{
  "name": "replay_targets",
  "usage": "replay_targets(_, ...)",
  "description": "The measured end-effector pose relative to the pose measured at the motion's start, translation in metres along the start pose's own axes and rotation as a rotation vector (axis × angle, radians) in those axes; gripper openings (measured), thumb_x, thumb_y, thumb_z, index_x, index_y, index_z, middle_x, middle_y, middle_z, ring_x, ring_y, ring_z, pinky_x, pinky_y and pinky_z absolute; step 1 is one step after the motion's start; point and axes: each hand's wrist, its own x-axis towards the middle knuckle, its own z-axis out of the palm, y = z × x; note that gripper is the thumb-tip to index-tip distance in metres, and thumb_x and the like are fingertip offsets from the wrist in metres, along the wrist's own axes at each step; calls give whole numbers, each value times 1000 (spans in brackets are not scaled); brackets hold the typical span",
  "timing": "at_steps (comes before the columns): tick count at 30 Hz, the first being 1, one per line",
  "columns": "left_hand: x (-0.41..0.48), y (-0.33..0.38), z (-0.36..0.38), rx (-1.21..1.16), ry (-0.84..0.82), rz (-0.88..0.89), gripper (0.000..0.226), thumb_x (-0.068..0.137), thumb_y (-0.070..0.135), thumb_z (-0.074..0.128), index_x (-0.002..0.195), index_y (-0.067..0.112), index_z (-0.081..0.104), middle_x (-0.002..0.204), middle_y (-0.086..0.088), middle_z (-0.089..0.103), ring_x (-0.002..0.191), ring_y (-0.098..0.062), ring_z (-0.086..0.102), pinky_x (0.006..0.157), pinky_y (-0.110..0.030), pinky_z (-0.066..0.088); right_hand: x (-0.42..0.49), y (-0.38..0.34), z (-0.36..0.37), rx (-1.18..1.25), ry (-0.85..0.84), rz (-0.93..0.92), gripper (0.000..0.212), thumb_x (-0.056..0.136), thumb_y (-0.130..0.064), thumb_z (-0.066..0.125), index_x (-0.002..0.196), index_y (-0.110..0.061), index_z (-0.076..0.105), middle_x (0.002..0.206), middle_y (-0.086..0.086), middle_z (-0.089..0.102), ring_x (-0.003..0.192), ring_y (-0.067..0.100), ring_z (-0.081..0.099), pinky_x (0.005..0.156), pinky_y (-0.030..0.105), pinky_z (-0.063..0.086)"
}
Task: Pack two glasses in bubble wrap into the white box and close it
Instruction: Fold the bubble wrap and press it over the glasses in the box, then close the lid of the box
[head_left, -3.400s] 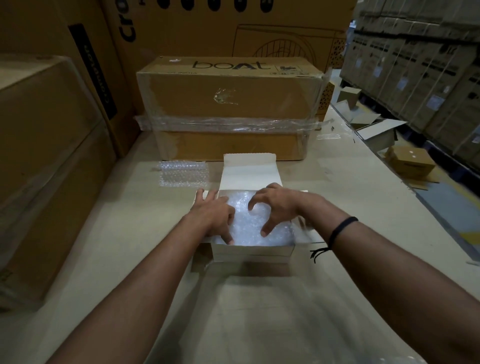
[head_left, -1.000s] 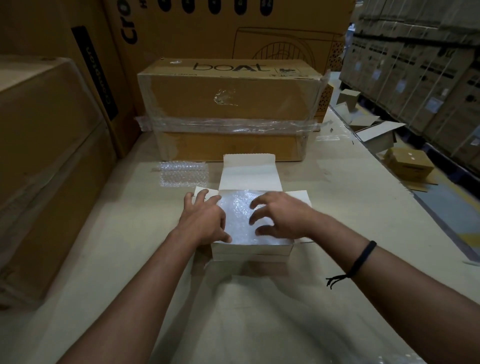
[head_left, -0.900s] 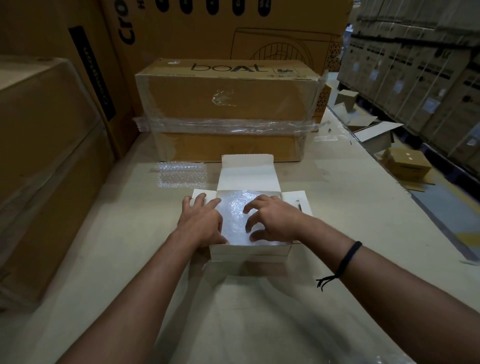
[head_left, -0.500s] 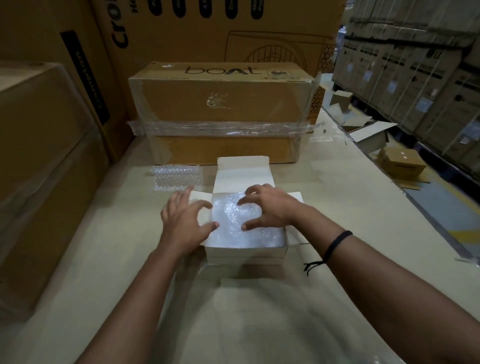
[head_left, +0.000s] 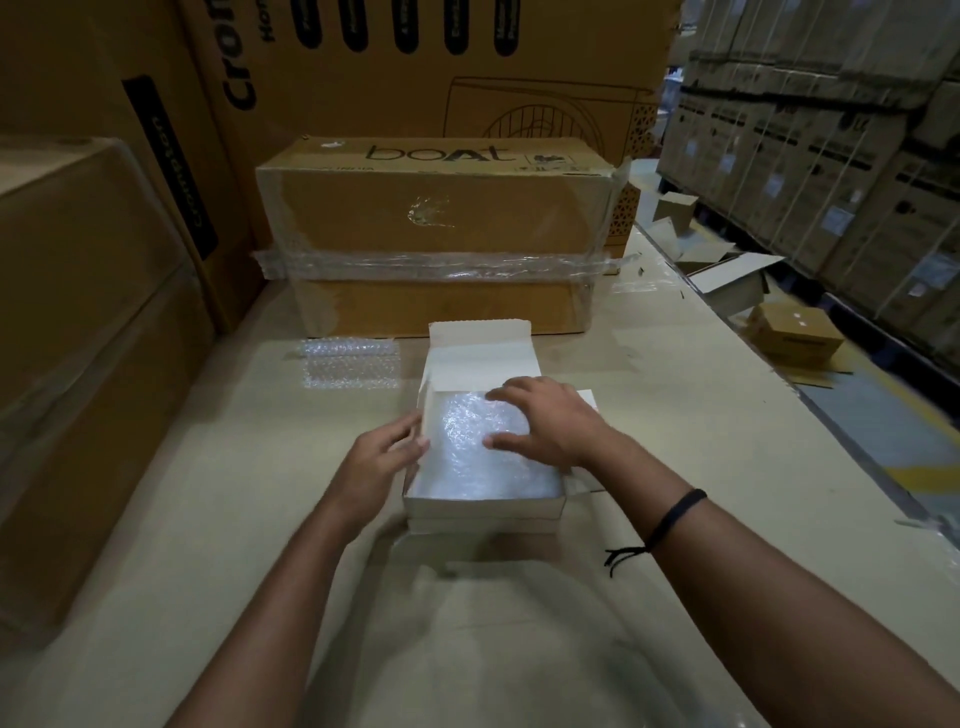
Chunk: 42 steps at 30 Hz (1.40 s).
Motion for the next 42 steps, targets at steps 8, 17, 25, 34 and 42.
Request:
replay_targets(8, 27, -18, 38, 869, -164, -58, 70, 100, 52, 32, 154, 23, 0, 161, 7, -9, 148, -15, -10, 119, -44, 3, -55, 47, 17, 100, 57, 183, 38, 97, -46, 47, 127, -31, 63, 152, 2, 40, 140, 24, 28, 112, 38, 25)
replay_targets(17, 26, -20, 51, 1182, -158, -46, 67, 101, 46, 26, 154, 19, -4, 161, 2, -12, 148, -19, -13, 119, -40, 6, -79, 32, 21, 1262, 314, 677, 20, 97, -20, 53, 113, -22, 66, 104, 7, 70, 83, 22, 68, 60, 38, 55)
replay_targets(25, 3, -17, 54, 1053, -126, -55, 60, 103, 42, 23, 154, 18, 2, 162, 3, -9, 147, -16, -15, 119, -34, 3, -52, -10, -5, 544, 284, 521, 30, 81, -16, 60, 109, -18, 71, 98, 2, 71, 89, 23, 66, 77, 39, 57)
replay_targets(34, 2, -19, 49, 1021, -115, 5, 54, 105, 34, 23, 154, 17, 8, 162, 2, -2, 148, -16, -10, 117, -27, 0, -51, -24, 52, 47, -79, 166, 59, 104, -42, 20, 154, -11, 16, 163, 4, 10, 150, 17, 6, 120, 43, 10)
replay_targets(42, 2, -24, 50, 960, -64, 15, 54, 105, 34, 26, 154, 20, 11, 162, 6, 1, 148, -13, -9, 118, -28, 4, -88, -38, 48, -86, -4, 115, 96, 83, -62, -23, 154, -13, 21, 162, 4, 19, 150, 17, 13, 120, 44, 4)
